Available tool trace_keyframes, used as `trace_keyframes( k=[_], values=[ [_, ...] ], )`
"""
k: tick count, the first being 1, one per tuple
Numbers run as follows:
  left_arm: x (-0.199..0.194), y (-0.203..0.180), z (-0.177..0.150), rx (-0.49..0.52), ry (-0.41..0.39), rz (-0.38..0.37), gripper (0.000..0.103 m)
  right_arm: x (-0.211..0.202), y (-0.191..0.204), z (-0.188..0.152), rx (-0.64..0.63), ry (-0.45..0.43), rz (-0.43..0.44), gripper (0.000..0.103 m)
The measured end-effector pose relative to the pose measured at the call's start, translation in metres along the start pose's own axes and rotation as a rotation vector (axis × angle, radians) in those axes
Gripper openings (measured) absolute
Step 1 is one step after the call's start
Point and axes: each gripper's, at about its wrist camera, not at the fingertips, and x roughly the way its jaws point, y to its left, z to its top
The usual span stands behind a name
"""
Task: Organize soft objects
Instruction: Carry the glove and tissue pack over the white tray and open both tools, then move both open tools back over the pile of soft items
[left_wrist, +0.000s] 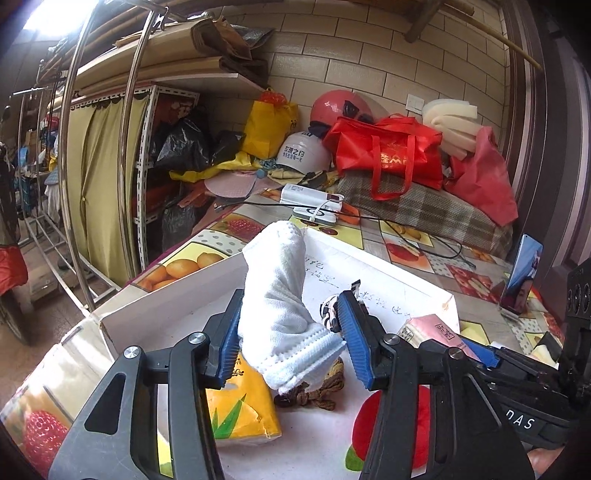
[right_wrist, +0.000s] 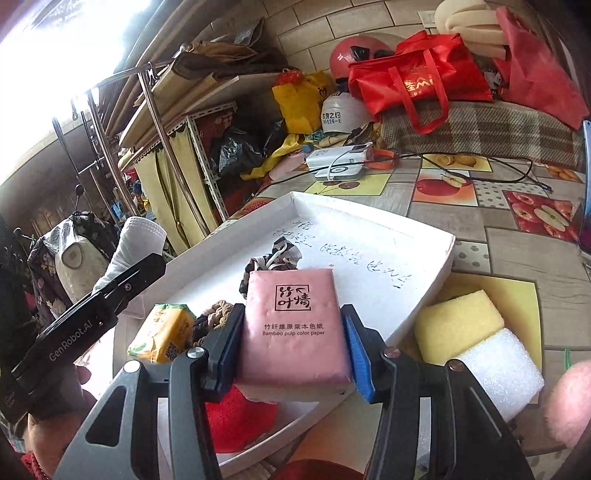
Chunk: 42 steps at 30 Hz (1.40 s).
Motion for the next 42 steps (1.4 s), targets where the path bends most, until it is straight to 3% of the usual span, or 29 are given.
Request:
trace_keyframes(
  k=[1, 2, 3, 4, 5, 11, 19, 22, 26, 29, 34, 36, 38, 42],
  values=[
    [0.000, 0.000, -0.001, 0.004, -0.008, 0.011, 0.074, 0.000, 0.002, -0.001, -0.010, 0.000, -0.010, 0.060],
    [-0.001, 0.001, -0.002, 0.006, -0.017, 0.024, 0.095, 0.000, 0.003, -0.002, -0.014, -0.004, -0.018, 0.081],
    [-0.002, 0.002, -0.002, 0.004, -0.031, 0.035, 0.103, -0.001, 0.002, -0.004, -0.014, -0.017, -0.020, 0.090],
    [-0.006, 0.003, -0.002, 0.002, -0.060, 0.038, 0.103, -0.004, 0.002, -0.004, -0.010, -0.028, -0.020, 0.101],
    [-0.011, 0.003, -0.002, 0.001, -0.089, 0.045, 0.103, -0.008, 0.002, -0.004, -0.004, -0.047, -0.017, 0.103],
    [-0.027, 0.014, -0.001, -0.056, -0.180, 0.048, 0.103, -0.029, 0.009, -0.007, -0.031, -0.152, -0.049, 0.103],
    [-0.031, 0.009, -0.003, -0.049, -0.199, 0.007, 0.103, -0.054, 0.003, -0.020, -0.045, -0.180, -0.092, 0.103],
    [-0.043, 0.000, -0.005, -0.042, -0.244, -0.071, 0.103, -0.077, -0.010, -0.029, -0.079, -0.194, -0.123, 0.103],
    [-0.059, -0.032, -0.013, -0.001, -0.248, -0.248, 0.103, -0.118, -0.037, -0.043, -0.103, -0.235, -0.217, 0.103],
    [-0.065, -0.069, -0.021, 0.052, -0.205, -0.383, 0.103, -0.146, -0.063, -0.051, -0.083, -0.236, -0.292, 0.103],
    [-0.058, -0.137, -0.043, 0.259, -0.032, -0.515, 0.103, -0.190, -0.120, -0.063, 0.030, -0.220, -0.464, 0.103],
    [-0.054, -0.160, -0.053, 0.342, 0.031, -0.508, 0.103, -0.205, -0.148, -0.067, 0.112, -0.206, -0.529, 0.103],
    [-0.054, -0.176, -0.058, 0.395, 0.034, -0.483, 0.103, -0.214, -0.174, -0.069, 0.202, -0.187, -0.553, 0.103],
    [-0.045, -0.189, -0.061, 0.416, 0.071, -0.507, 0.103, -0.212, -0.196, -0.070, 0.281, -0.141, -0.533, 0.103]
  ],
)
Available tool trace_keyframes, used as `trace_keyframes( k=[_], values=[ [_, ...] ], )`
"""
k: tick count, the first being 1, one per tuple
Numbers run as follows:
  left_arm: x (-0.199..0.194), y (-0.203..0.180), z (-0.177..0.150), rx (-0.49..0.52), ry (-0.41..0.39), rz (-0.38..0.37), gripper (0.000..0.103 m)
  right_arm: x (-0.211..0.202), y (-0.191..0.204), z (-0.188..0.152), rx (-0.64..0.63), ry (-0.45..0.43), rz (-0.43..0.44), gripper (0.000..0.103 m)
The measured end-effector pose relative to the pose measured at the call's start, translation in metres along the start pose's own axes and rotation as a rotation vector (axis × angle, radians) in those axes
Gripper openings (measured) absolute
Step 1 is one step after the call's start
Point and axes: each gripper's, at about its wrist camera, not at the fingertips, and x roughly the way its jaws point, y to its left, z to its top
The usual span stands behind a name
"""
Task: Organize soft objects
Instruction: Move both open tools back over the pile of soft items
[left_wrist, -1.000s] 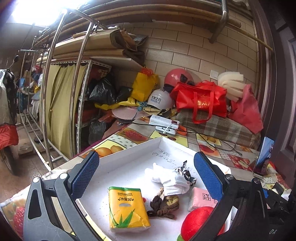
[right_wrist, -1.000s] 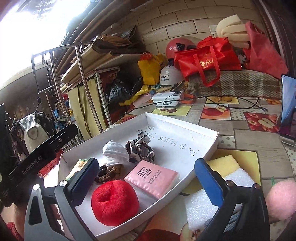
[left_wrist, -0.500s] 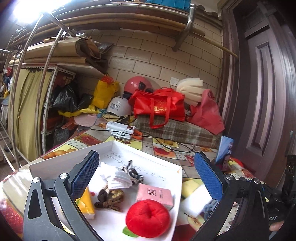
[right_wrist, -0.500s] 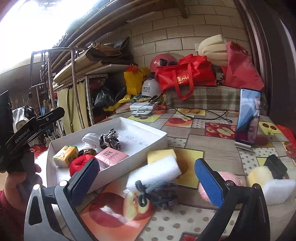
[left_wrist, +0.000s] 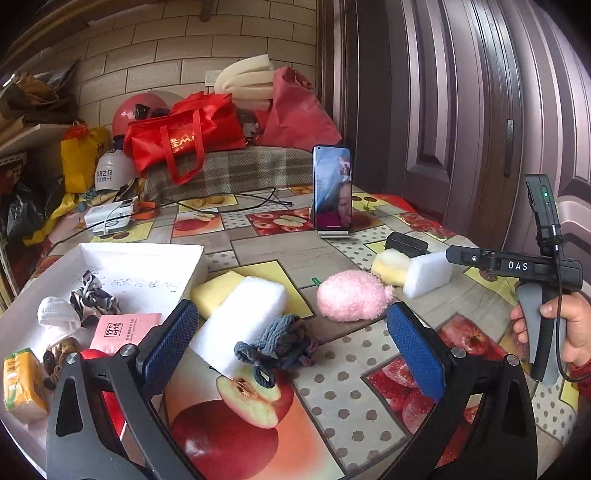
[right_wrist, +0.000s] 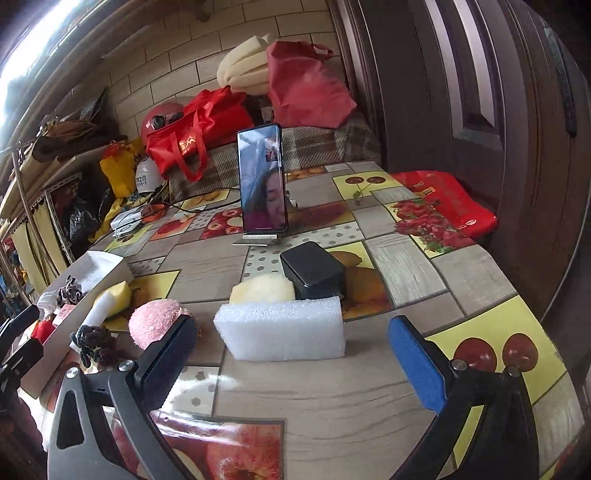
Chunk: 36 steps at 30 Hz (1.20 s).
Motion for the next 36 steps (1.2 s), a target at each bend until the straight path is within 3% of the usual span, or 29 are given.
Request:
trace_keyframes(
  k=[3, 7, 13, 16, 20, 21, 23, 25, 26, 27, 29, 31, 33, 36],
  values=[
    [-0.001, 0.004, -0.002, -0.016, -0.002, -0.031, 0.103, 0.010, 0.004, 0.002, -0.008, 0.032, 0.008, 0.103],
    [-0.004, 0.012, -0.001, -0.053, -0.015, -0.112, 0.103, 0.018, 0.001, 0.009, 0.010, 0.011, 0.006, 0.103],
    [0.023, 0.008, 0.005, -0.076, 0.075, -0.228, 0.103, 0.042, -0.018, 0.017, 0.152, 0.045, 0.077, 0.103],
    [0.038, -0.004, 0.000, -0.105, 0.184, -0.376, 0.103, 0.047, -0.020, 0.014, 0.176, 0.085, 0.170, 0.103],
    [0.052, -0.042, -0.022, -0.134, 0.408, -0.656, 0.102, 0.035, -0.008, 0.001, 0.131, 0.141, 0.304, 0.103],
    [0.046, -0.053, -0.025, -0.115, 0.419, -0.692, 0.102, 0.030, -0.003, -0.003, 0.103, 0.158, 0.344, 0.103],
    [0.021, -0.064, -0.019, -0.047, 0.357, -0.725, 0.102, 0.015, 0.006, -0.011, 0.031, 0.179, 0.408, 0.103],
    [-0.004, -0.060, -0.005, -0.005, 0.261, -0.709, 0.102, 0.000, 0.011, -0.018, -0.031, 0.188, 0.440, 0.103],
    [-0.015, -0.052, 0.006, 0.008, 0.206, -0.663, 0.102, -0.008, 0.010, -0.020, -0.053, 0.176, 0.434, 0.103],
    [-0.022, -0.041, 0.019, 0.019, 0.155, -0.581, 0.102, -0.014, 0.009, -0.020, -0.071, 0.160, 0.412, 0.103],
    [-0.027, -0.016, 0.042, 0.061, 0.084, -0.329, 0.103, -0.021, 0.006, -0.017, -0.112, 0.129, 0.345, 0.103],
    [-0.015, 0.013, 0.060, 0.070, 0.101, -0.140, 0.103, -0.020, 0.003, -0.011, -0.136, 0.108, 0.296, 0.103],
    [0.011, 0.041, 0.067, 0.013, 0.201, -0.093, 0.103, -0.011, -0.002, -0.004, -0.091, 0.100, 0.284, 0.103],
    [0.051, 0.053, 0.061, -0.061, 0.305, -0.159, 0.103, -0.002, -0.008, -0.002, 0.000, 0.067, 0.286, 0.103]
  ],
)
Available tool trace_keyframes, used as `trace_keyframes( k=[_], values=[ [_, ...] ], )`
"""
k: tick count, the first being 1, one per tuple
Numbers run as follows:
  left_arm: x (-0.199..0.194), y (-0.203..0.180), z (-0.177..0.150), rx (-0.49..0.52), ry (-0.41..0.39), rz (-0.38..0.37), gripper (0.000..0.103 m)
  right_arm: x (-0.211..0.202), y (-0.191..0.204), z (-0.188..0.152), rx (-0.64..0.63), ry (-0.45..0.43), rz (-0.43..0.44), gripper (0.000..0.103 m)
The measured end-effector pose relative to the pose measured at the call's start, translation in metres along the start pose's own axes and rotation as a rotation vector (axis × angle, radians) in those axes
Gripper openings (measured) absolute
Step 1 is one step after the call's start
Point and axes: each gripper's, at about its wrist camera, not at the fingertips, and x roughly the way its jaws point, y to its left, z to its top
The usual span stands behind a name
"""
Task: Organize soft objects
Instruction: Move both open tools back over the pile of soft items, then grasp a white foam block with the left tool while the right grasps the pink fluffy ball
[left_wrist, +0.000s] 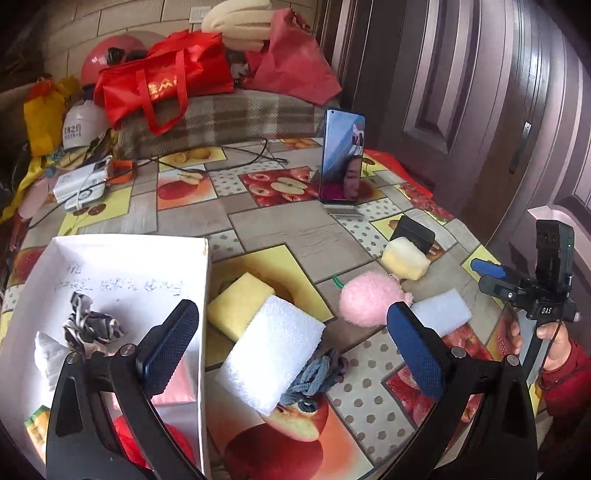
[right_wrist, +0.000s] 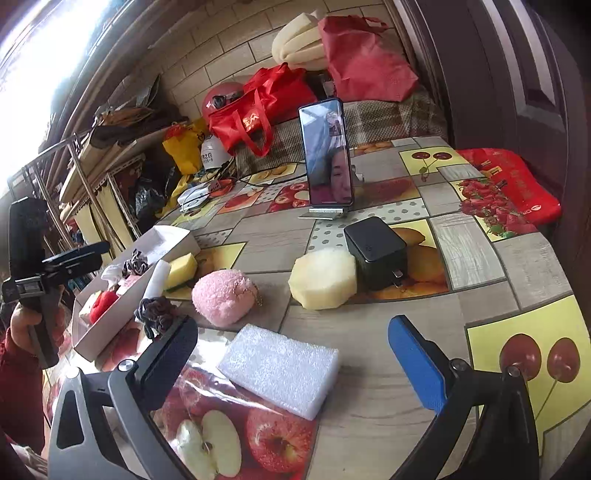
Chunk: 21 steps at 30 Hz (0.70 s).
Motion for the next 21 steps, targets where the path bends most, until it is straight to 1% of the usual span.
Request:
trace_keyframes(
  k=[2, 3, 5, 6, 7, 8, 9, 10, 11, 12, 13, 14, 16, 18, 19, 21],
  values=[
    [0.026, -0.005, -0.006, -0.010, 0.064, -0.057, 0.103, 0.006, -0.005, -0.004, 0.041, -0.008, 0.000, 0.103],
    [0.035, -0.011, -0.013, 0.010, 0.086, -0.063, 0.103, 0.007, -0.009, -0.004, 0.072, 0.005, 0.016, 0.103],
    [0.047, -0.028, -0.022, 0.062, 0.124, -0.033, 0.103, 0.005, -0.015, -0.004, 0.110, -0.006, 0.050, 0.103],
    [0.054, -0.032, -0.026, 0.068, 0.142, -0.017, 0.103, 0.004, -0.016, -0.004, 0.119, -0.011, 0.053, 0.103],
    [0.058, -0.036, -0.029, 0.061, 0.152, -0.019, 0.103, 0.004, -0.018, -0.004, 0.127, -0.012, 0.060, 0.103],
    [0.060, -0.040, -0.034, 0.044, 0.163, -0.053, 0.103, 0.004, -0.019, -0.005, 0.132, -0.011, 0.065, 0.103],
    [0.060, -0.045, -0.039, 0.021, 0.177, -0.110, 0.102, 0.004, -0.019, -0.005, 0.135, -0.009, 0.067, 0.103],
    [0.058, -0.055, -0.046, 0.016, 0.181, -0.151, 0.102, 0.004, -0.019, -0.005, 0.138, -0.009, 0.068, 0.103],
    [0.055, -0.068, -0.050, 0.044, 0.185, -0.184, 0.102, 0.003, -0.020, -0.005, 0.141, -0.010, 0.072, 0.103],
    [0.052, -0.082, -0.055, 0.057, 0.211, -0.256, 0.102, 0.003, -0.020, -0.005, 0.144, -0.011, 0.074, 0.103],
    [0.044, -0.092, -0.058, 0.063, 0.207, -0.305, 0.102, 0.003, -0.021, -0.006, 0.148, -0.012, 0.076, 0.103],
    [0.035, -0.099, -0.058, 0.083, 0.182, -0.297, 0.102, 0.003, -0.021, -0.006, 0.153, -0.012, 0.079, 0.103],
    [0.011, -0.098, -0.051, 0.122, 0.111, -0.229, 0.102, 0.002, -0.022, -0.007, 0.161, -0.014, 0.078, 0.103],
    [-0.008, -0.080, -0.037, 0.129, 0.050, -0.122, 0.102, -0.002, -0.021, -0.006, 0.154, -0.033, 0.070, 0.103],
    [-0.016, -0.068, -0.031, 0.118, 0.033, -0.074, 0.103, -0.005, -0.017, -0.006, 0.135, -0.050, 0.059, 0.103],
    [-0.022, -0.047, -0.022, 0.098, 0.041, -0.003, 0.103, -0.009, 0.001, -0.002, 0.032, -0.084, 0.032, 0.103]
  ],
)
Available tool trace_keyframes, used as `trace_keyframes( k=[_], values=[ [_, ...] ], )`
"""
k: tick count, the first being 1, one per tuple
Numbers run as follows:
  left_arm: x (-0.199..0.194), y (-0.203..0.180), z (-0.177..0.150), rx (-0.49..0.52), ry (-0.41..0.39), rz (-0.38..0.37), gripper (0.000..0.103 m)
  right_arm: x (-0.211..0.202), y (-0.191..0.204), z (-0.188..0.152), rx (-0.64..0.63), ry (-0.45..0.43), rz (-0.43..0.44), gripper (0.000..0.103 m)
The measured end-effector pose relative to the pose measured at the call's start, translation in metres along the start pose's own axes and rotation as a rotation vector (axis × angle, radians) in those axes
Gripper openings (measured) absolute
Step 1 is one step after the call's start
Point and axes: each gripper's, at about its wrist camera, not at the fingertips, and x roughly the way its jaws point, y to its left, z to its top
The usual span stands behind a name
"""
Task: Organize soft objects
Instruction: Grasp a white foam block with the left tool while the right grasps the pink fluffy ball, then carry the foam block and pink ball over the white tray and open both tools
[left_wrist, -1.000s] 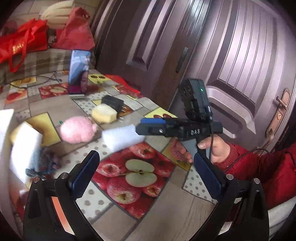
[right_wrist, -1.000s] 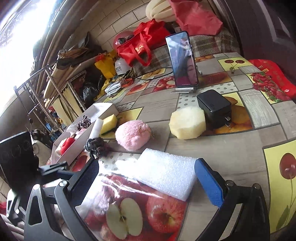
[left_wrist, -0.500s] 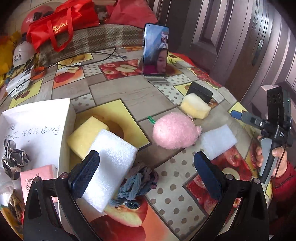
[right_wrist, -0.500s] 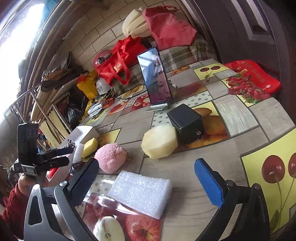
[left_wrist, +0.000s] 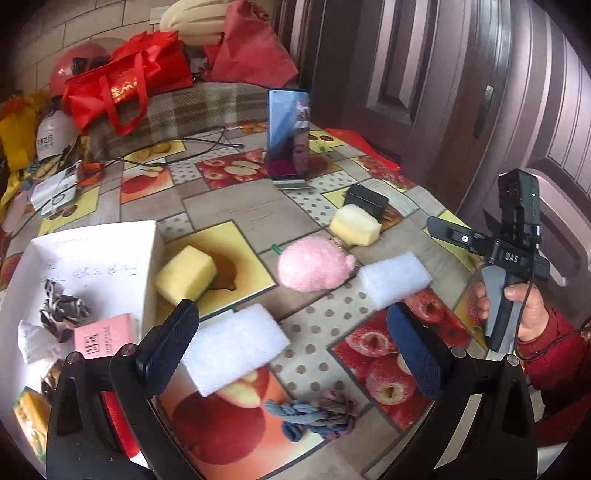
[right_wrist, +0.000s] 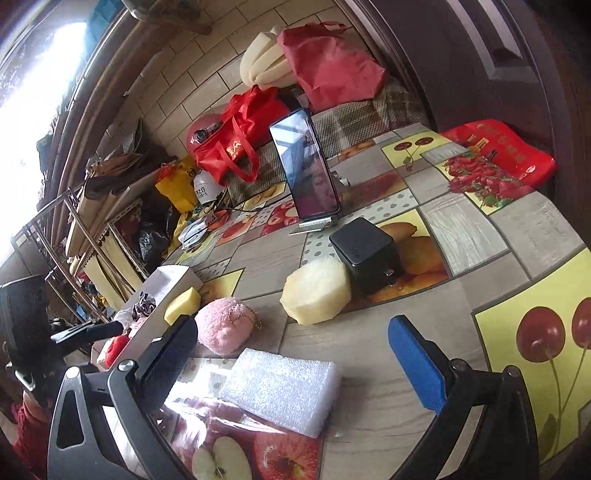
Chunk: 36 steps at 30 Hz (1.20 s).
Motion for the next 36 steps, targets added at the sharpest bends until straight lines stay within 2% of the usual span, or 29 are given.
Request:
trace_keyframes(
  k=[2, 5, 9, 12, 14, 15, 17, 18, 21, 25, 32, 36],
  values=[
    [0.004, 0.011, 0.000, 0.021, 0.049, 0.028, 0.103, 0.006, 0.027, 0.002, -0.134, 0.009, -0.020, 0.103],
    [0.030, 0.011, -0.006, 0.074, 0.135, 0.059, 0.103, 0.036, 0.063, 0.006, -0.254, 0.090, -0.031, 0.103],
    [0.069, 0.002, -0.020, 0.166, 0.241, 0.172, 0.103, 0.092, 0.081, 0.008, -0.311, 0.227, -0.076, 0.103],
    [0.086, 0.005, -0.028, 0.190, 0.296, 0.169, 0.103, 0.121, 0.086, 0.004, -0.312, 0.306, -0.077, 0.100],
    [0.094, 0.010, -0.027, 0.180, 0.321, 0.173, 0.103, 0.133, 0.089, -0.002, -0.318, 0.342, -0.092, 0.090],
    [0.098, 0.013, -0.026, 0.171, 0.333, 0.174, 0.103, 0.138, 0.089, -0.005, -0.316, 0.361, -0.090, 0.088],
    [0.104, 0.015, -0.025, 0.153, 0.349, 0.162, 0.097, 0.143, 0.085, -0.010, -0.306, 0.383, -0.087, 0.069],
    [0.103, 0.016, -0.024, 0.141, 0.341, 0.149, 0.090, 0.140, 0.083, -0.010, -0.297, 0.379, -0.080, 0.069],
    [0.097, 0.011, -0.025, 0.152, 0.324, 0.124, 0.080, 0.122, 0.079, -0.006, -0.285, 0.324, -0.072, 0.065],
    [0.075, 0.010, -0.020, 0.075, 0.212, 0.085, 0.068, 0.083, 0.070, 0.008, -0.207, 0.176, -0.054, 0.065],
    [0.006, 0.002, 0.015, -0.068, -0.153, -0.040, 0.067, 0.001, 0.055, 0.028, -0.067, -0.154, -0.022, 0.065],
    [-0.039, -0.011, 0.036, -0.110, -0.415, -0.106, 0.067, -0.043, 0.057, 0.037, -0.041, -0.359, -0.074, 0.065]
  ],
)
